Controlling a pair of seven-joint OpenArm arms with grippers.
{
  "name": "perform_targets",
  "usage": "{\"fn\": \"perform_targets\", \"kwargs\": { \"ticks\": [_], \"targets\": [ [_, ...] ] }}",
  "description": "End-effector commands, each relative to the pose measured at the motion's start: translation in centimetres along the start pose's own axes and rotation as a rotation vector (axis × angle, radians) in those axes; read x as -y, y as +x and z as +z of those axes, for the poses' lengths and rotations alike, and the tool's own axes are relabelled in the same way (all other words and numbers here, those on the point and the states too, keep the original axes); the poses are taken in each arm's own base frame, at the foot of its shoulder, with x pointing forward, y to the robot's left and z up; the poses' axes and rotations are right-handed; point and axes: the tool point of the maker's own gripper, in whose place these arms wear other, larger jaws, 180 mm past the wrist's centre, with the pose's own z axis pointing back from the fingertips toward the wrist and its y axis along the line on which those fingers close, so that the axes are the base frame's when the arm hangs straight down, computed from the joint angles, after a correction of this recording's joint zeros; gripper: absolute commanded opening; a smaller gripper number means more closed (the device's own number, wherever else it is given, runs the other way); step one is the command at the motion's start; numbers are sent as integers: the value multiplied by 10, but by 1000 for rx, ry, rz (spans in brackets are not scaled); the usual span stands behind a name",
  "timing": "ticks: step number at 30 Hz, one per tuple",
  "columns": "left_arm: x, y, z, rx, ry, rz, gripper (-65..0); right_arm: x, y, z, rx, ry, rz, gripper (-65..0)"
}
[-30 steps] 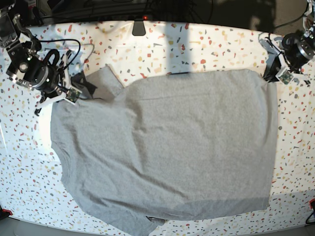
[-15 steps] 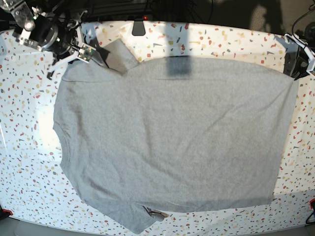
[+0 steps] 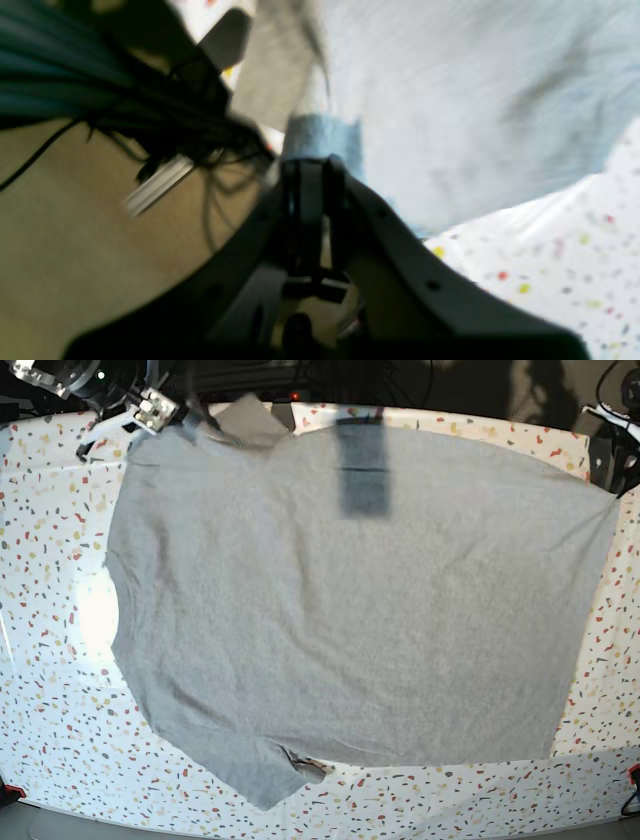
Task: Fold the T-shirt properly
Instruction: 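Lift and pull the shirt with both grippers to straighten it, then lower the shirt and regrasp the sleeve edge with the right gripper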
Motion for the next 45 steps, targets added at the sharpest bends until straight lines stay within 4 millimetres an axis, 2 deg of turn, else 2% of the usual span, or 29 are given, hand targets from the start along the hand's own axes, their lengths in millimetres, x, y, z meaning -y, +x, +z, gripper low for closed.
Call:
{"fn": "perform_targets", "kwargs": {
  "ticks": [1, 6, 10, 14, 19, 23, 28, 32, 38, 45],
  "targets": [
    [-7, 14, 3, 48, 10, -17, -650, 4, 10, 4, 41, -16, 7, -650],
    [-12, 22, -1, 71, 23, -24, -650, 34, 25, 6, 108, -121, 7, -650],
    [-20, 30, -14, 73, 41, -34, -650, 62, 25, -3, 129, -183, -13, -650],
    [-24, 28, -38, -6, 44, -68, -650, 94, 24, -14, 164, -231, -75, -650],
    [0, 39, -73, -19, -29, -151, -650, 130, 17, -25, 167, -292, -116, -650],
    [-10, 57, -96, 2, 65, -175, -650, 157, 18, -28, 183, -343, -128, -650],
    [-15, 77, -111, 28, 81, -196, -650, 187, 31, -27, 238, -394, -135, -650],
    [-23, 88, -118, 52, 101, -190, -650, 199, 43, -32, 269, -383, -117, -650],
    [-43, 62, -136, -6, 126, -107, -650, 211, 62, -60, 240, -343, -87, -650],
    [-58, 52, -150, -41, 149, -78, -650, 219, 68, -95, 185, -298, -40, -650]
  ]
}}
